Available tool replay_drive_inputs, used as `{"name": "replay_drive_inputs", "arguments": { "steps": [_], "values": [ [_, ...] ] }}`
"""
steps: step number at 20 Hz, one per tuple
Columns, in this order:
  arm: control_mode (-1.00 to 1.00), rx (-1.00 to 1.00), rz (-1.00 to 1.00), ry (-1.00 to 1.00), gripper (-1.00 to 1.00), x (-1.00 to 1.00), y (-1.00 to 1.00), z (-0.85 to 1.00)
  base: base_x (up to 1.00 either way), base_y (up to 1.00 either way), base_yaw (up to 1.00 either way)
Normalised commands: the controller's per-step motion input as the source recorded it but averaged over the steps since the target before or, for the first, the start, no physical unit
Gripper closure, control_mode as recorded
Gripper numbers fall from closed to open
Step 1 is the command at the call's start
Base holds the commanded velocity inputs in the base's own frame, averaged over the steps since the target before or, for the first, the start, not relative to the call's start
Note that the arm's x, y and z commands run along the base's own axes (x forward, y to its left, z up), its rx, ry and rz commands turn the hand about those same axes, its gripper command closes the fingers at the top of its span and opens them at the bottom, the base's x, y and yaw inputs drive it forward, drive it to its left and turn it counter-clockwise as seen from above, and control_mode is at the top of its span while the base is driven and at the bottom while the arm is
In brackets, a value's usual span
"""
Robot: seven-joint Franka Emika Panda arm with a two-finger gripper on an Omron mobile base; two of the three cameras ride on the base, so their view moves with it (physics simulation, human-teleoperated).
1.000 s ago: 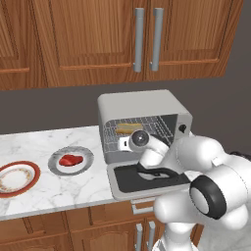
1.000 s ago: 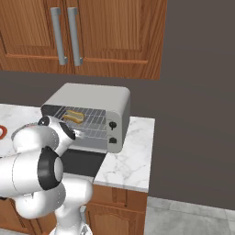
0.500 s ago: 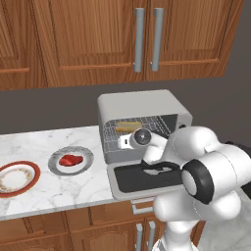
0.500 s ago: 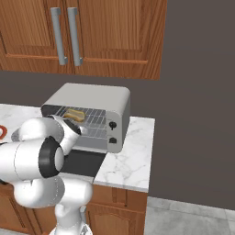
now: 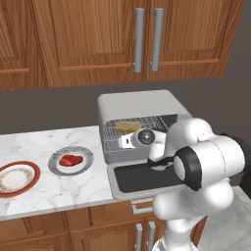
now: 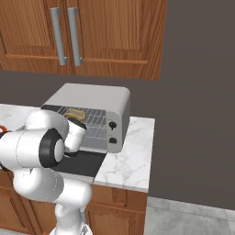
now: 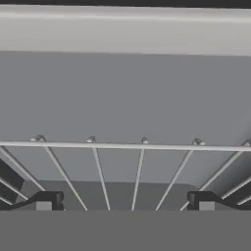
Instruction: Open the toaster oven door. Place the hotdog bun on the top rack in the toaster oven and place the steak on the bottom rack.
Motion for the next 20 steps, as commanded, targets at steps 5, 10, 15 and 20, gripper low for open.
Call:
{"name": "replay_drive_inputs", "arguments": {
  "steps": [5,10,15,20],
  "values": [
    [-1.00,0.00,0.00,0.00,-1.00,0.10,0.00,-0.68,0.00,0.00,0.00],
    [-1.00,0.00,0.00,0.12,-1.00,-0.04,0.00,-0.87,0.00,0.00,0.00],
    [-1.00,0.00,0.00,0.27,-1.00,-0.13,0.01,-0.88,0.00,0.00,0.00],
    [-1.00,0.00,0.00,0.34,-1.00,-0.31,0.03,-0.57,0.00,0.00,0.00]
  ]
}}
